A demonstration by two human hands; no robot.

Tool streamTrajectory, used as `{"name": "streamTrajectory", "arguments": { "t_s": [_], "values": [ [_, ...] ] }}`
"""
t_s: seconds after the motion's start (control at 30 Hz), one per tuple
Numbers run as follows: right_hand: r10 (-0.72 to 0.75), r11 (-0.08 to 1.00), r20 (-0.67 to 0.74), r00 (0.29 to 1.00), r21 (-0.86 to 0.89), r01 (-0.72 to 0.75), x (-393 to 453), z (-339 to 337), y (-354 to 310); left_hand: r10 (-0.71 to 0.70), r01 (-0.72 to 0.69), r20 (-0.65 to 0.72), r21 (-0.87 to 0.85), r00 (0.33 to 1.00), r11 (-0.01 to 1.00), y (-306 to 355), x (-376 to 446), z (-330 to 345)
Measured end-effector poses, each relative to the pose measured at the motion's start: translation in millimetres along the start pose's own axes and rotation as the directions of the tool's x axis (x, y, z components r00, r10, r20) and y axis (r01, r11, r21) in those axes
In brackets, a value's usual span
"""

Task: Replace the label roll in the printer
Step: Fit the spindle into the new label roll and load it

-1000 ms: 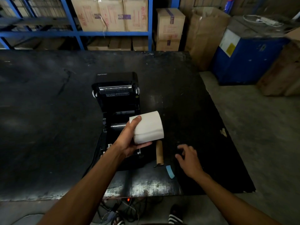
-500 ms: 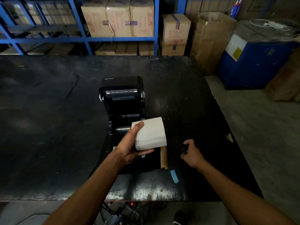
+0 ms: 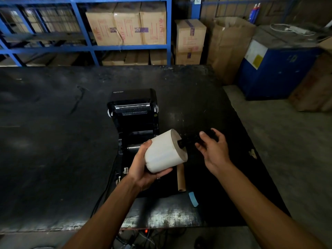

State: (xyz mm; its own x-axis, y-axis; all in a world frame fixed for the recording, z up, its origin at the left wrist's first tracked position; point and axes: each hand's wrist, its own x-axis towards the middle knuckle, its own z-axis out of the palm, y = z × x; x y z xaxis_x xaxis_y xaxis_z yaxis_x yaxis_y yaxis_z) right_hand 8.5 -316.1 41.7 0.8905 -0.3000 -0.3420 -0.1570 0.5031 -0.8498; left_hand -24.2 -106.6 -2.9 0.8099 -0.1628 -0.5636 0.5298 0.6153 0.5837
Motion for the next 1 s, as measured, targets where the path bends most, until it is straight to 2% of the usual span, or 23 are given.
{"name": "streamTrajectory", "arguments": {
  "t_s": [0.1,0.2,0.3,0.4,0.6,0.73,0.87,0.93,1.0],
  "values": [
    [-0.081,0.995,-0.033,0.996,-0.058,0.079,-4,0,3,0.024,-0.024,-0.003,0.000,1.000,1.000,1,0,0],
    [-0.260,0.956,0.034,0.965,-0.135,0.262,-12,1,5,0.063,-0.062,-0.021,0.022,0.998,0.998,3,0,-2],
    [-0.310,0.941,0.057,0.949,-0.121,0.315,-18,2,6,0.089,-0.088,-0.031,0.030,0.996,0.996,4,0,-4],
    [-0.284,0.940,0.068,0.956,-0.176,0.292,-23,1,14,0.107,-0.106,-0.038,0.024,0.994,0.994,4,-1,-6],
    [-0.172,0.909,0.238,0.956,-0.335,0.247,-29,2,32,0.106,-0.102,-0.039,0.077,0.994,0.992,6,-2,-4],
    [-0.147,0.903,0.271,0.951,-0.356,0.241,-26,-2,33,0.105,-0.100,-0.041,0.099,0.994,0.990,5,-2,-1],
    [-0.054,0.902,0.378,0.924,-0.378,0.208,-19,-9,28,0.101,-0.097,-0.053,0.088,0.993,0.991,4,0,-2],
    [-0.042,0.887,0.330,0.943,-0.422,0.188,-8,-17,25,0.100,-0.096,-0.050,0.074,0.994,0.993,3,2,-4],
    [-0.056,0.829,0.198,0.979,-0.537,0.157,10,-34,25,0.106,-0.102,-0.050,0.067,0.993,0.993,4,2,-5]
  ]
}}
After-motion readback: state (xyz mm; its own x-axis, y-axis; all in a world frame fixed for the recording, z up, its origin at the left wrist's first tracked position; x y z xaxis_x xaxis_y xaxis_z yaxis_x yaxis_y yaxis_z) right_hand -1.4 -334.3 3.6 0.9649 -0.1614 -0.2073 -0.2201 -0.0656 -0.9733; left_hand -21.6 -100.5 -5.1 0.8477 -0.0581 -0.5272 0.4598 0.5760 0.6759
